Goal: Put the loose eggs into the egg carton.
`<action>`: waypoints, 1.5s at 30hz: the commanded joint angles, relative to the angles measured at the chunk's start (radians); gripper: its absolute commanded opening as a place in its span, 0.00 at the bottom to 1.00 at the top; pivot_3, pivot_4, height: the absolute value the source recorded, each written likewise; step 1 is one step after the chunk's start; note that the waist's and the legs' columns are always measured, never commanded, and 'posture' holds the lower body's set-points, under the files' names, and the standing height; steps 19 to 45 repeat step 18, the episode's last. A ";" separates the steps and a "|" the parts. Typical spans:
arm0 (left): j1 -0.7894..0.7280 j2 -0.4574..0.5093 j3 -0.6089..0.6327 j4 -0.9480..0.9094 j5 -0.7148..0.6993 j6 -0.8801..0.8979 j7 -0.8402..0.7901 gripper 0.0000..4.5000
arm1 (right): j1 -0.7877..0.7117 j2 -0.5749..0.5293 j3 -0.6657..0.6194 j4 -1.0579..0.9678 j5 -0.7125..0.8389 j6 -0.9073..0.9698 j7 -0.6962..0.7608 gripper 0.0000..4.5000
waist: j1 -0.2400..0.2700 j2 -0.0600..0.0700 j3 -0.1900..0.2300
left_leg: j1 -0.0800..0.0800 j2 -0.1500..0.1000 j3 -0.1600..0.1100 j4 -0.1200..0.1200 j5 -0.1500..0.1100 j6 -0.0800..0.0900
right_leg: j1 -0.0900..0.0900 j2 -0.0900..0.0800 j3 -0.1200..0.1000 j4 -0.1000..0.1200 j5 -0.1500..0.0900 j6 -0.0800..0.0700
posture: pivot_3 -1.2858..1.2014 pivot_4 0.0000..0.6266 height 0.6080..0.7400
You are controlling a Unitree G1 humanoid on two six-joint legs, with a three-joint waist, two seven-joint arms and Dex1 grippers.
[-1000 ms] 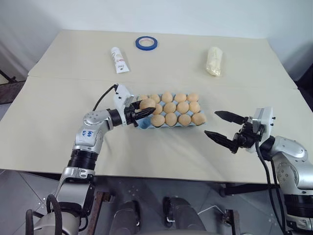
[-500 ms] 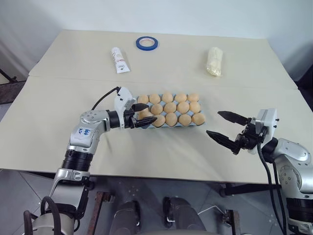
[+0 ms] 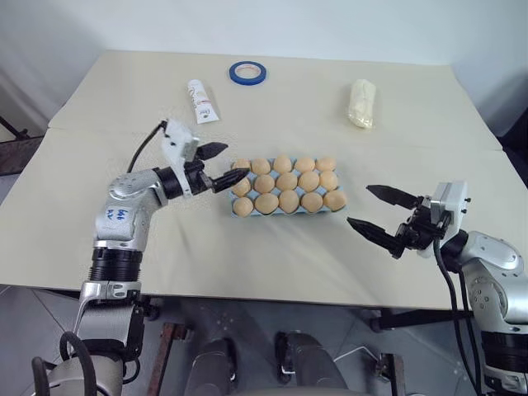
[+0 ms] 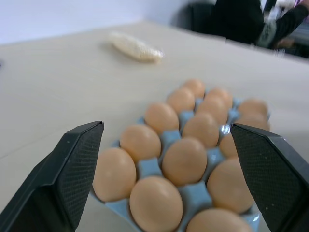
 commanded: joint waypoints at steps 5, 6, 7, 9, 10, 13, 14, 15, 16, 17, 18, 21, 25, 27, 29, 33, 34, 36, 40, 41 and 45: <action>0.136 0.150 0.015 -0.085 -0.045 0.000 -0.172 0.99 | -0.022 -0.030 -0.008 0.001 0.003 -0.016 0.048 1.00 | -0.001 0.000 0.000 | 0.001 0.000 0.001 -0.001 0.000 -0.001 | 0.000 0.000 0.001 0.000 0.000 0.000 | 0.52 0.24 1.00; 0.160 0.173 0.015 -0.081 -0.034 -0.019 -0.192 0.99 | -0.025 -0.036 -0.001 0.005 -0.002 -0.016 0.060 1.00 | 0.000 0.000 0.000 | 0.001 0.000 0.000 0.000 0.000 -0.001 | 0.000 0.000 0.000 0.000 0.000 0.000 | 0.52 0.24 1.00; 0.178 0.191 0.018 -0.077 -0.028 -0.030 -0.207 0.99 | -0.026 -0.044 0.008 0.010 -0.008 -0.016 0.075 1.00 | 0.000 0.000 0.000 | 0.001 0.000 0.000 0.000 0.000 0.000 | 0.000 0.000 0.000 0.000 0.000 -0.001 | 0.52 0.24 1.00; 0.202 0.216 0.031 -0.066 -0.031 -0.041 -0.220 0.99 | -0.029 -0.053 0.029 0.023 -0.021 -0.022 0.104 1.00 | 0.001 0.000 0.000 | 0.001 0.000 0.000 0.000 0.000 0.000 | 0.000 -0.001 0.000 0.000 0.000 -0.001 | 0.52 0.24 1.00; 0.213 0.227 0.037 -0.058 -0.032 -0.048 -0.226 0.99 | -0.035 -0.053 0.038 0.031 -0.026 -0.025 0.115 1.00 | 0.001 0.000 0.000 | 0.001 0.000 0.000 0.000 0.000 0.000 | 0.000 -0.001 0.000 0.000 0.000 -0.001 | 0.52 0.24 1.00; 0.226 0.243 0.050 -0.040 -0.035 -0.061 -0.232 0.99 | -0.058 -0.047 0.053 0.056 -0.033 -0.034 0.130 1.00 | 0.002 0.001 0.000 | 0.001 0.000 0.000 0.000 0.000 0.001 | 0.000 -0.002 0.000 0.000 -0.001 -0.001 | 0.52 0.24 1.00; 0.227 0.245 0.054 -0.036 -0.036 -0.064 -0.231 0.99 | -0.066 -0.045 0.056 0.064 -0.035 -0.037 0.133 1.00 | 0.002 0.001 0.000 | 0.001 0.000 0.000 0.000 -0.001 0.001 | 0.000 -0.002 0.000 0.000 -0.001 -0.001 | 0.52 0.24 1.00; 0.228 0.245 0.056 -0.032 -0.037 -0.066 -0.230 0.99 | -0.072 -0.044 0.059 0.071 -0.036 -0.039 0.136 1.00 | 0.002 0.001 0.000 | 0.001 0.000 0.000 0.000 0.000 0.001 | 0.000 -0.002 0.000 0.000 -0.001 -0.001 | 0.52 0.24 1.00; 0.231 0.248 0.058 -0.034 -0.039 -0.072 -0.238 0.99 | -0.077 -0.044 0.063 0.078 -0.037 -0.042 0.140 1.00 | 0.002 0.001 0.000 | 0.001 0.000 0.000 0.000 -0.001 0.001 | 0.000 -0.002 0.000 0.000 -0.001 -0.002 | 0.52 0.24 1.00; 0.234 0.250 0.059 -0.037 -0.040 -0.077 -0.244 0.99 | -0.079 -0.044 0.064 0.083 -0.038 -0.045 0.143 1.00 | 0.002 0.001 0.000 | 0.000 0.000 0.000 -0.001 -0.001 0.001 | 0.000 -0.002 0.000 0.000 -0.001 -0.001 | 0.52 0.24 1.00; 0.235 0.250 0.060 -0.038 -0.040 -0.080 -0.248 0.99 | -0.082 -0.044 0.066 0.086 -0.039 -0.046 0.145 1.00 | 0.002 0.001 0.000 | 0.000 0.000 0.000 -0.001 -0.001 0.001 | 0.000 -0.002 0.000 -0.001 -0.001 -0.002 | 0.52 0.24 1.00; 0.235 0.250 0.060 -0.038 -0.040 -0.080 -0.248 0.99 | -0.082 -0.044 0.066 0.086 -0.039 -0.046 0.145 1.00 | 0.002 0.001 0.000 | 0.000 0.000 0.000 -0.001 -0.001 0.001 | 0.000 -0.002 0.000 -0.001 -0.001 -0.002 | 0.52 0.24 1.00; 0.235 0.250 0.060 -0.038 -0.040 -0.080 -0.248 0.99 | -0.082 -0.044 0.066 0.086 -0.039 -0.046 0.145 1.00 | 0.002 0.001 0.000 | 0.000 0.000 0.000 -0.001 -0.001 0.001 | 0.000 -0.002 0.000 -0.001 -0.001 -0.002 | 0.52 0.24 1.00; 0.235 0.250 0.060 -0.038 -0.040 -0.080 -0.248 0.99 | -0.082 -0.044 0.066 0.086 -0.039 -0.046 0.145 1.00 | 0.002 0.001 0.000 | 0.000 0.000 0.000 -0.001 -0.001 0.001 | 0.000 -0.002 0.000 -0.001 -0.001 -0.002 | 0.52 0.24 1.00; 0.235 0.250 0.060 -0.038 -0.040 -0.080 -0.248 0.99 | -0.082 -0.044 0.066 0.086 -0.039 -0.046 0.145 1.00 | 0.002 0.001 0.000 | 0.000 0.000 0.000 -0.001 -0.001 0.001 | 0.000 -0.002 0.000 -0.001 -0.001 -0.002 | 0.52 0.24 1.00; 0.235 0.250 0.060 -0.038 -0.040 -0.080 -0.248 0.99 | -0.082 -0.044 0.066 0.086 -0.039 -0.046 0.145 1.00 | 0.002 0.001 0.000 | 0.000 0.000 0.000 -0.001 -0.001 0.001 | 0.000 -0.002 0.000 -0.001 -0.001 -0.002 | 0.52 0.24 1.00; 0.235 0.250 0.060 -0.038 -0.040 -0.080 -0.248 0.99 | -0.082 -0.044 0.066 0.086 -0.039 -0.046 0.145 1.00 | 0.002 0.001 0.000 | 0.000 0.000 0.000 -0.001 -0.001 0.001 | 0.000 -0.002 0.000 -0.001 -0.001 -0.002 | 0.52 0.24 1.00; 0.235 0.250 0.060 -0.038 -0.040 -0.080 -0.248 0.99 | -0.082 -0.044 0.066 0.086 -0.039 -0.046 0.145 1.00 | 0.002 0.001 0.000 | 0.000 0.000 0.000 -0.001 -0.001 0.001 | 0.000 -0.002 0.000 -0.001 -0.001 -0.002 | 0.52 0.24 1.00; 0.235 0.250 0.060 -0.038 -0.040 -0.080 -0.248 0.99 | -0.082 -0.044 0.066 0.086 -0.039 -0.046 0.145 1.00 | 0.002 0.001 0.000 | 0.000 0.000 0.000 -0.001 -0.001 0.001 | 0.000 -0.002 0.000 -0.001 -0.001 -0.002 | 0.52 0.24 1.00; 0.235 0.250 0.060 -0.038 -0.040 -0.080 -0.248 0.99 | -0.082 -0.044 0.066 0.086 -0.039 -0.046 0.145 1.00 | 0.002 0.001 0.000 | 0.000 0.000 0.000 -0.001 -0.001 0.001 | 0.000 -0.002 0.000 -0.001 -0.001 -0.002 | 0.52 0.24 1.00; 0.235 0.250 0.060 -0.038 -0.040 -0.080 -0.248 0.99 | -0.082 -0.044 0.066 0.086 -0.039 -0.046 0.145 1.00 | 0.002 0.001 0.000 | 0.000 0.000 0.000 -0.001 -0.001 0.001 | 0.000 -0.002 0.000 -0.001 -0.001 -0.002 | 0.52 0.24 1.00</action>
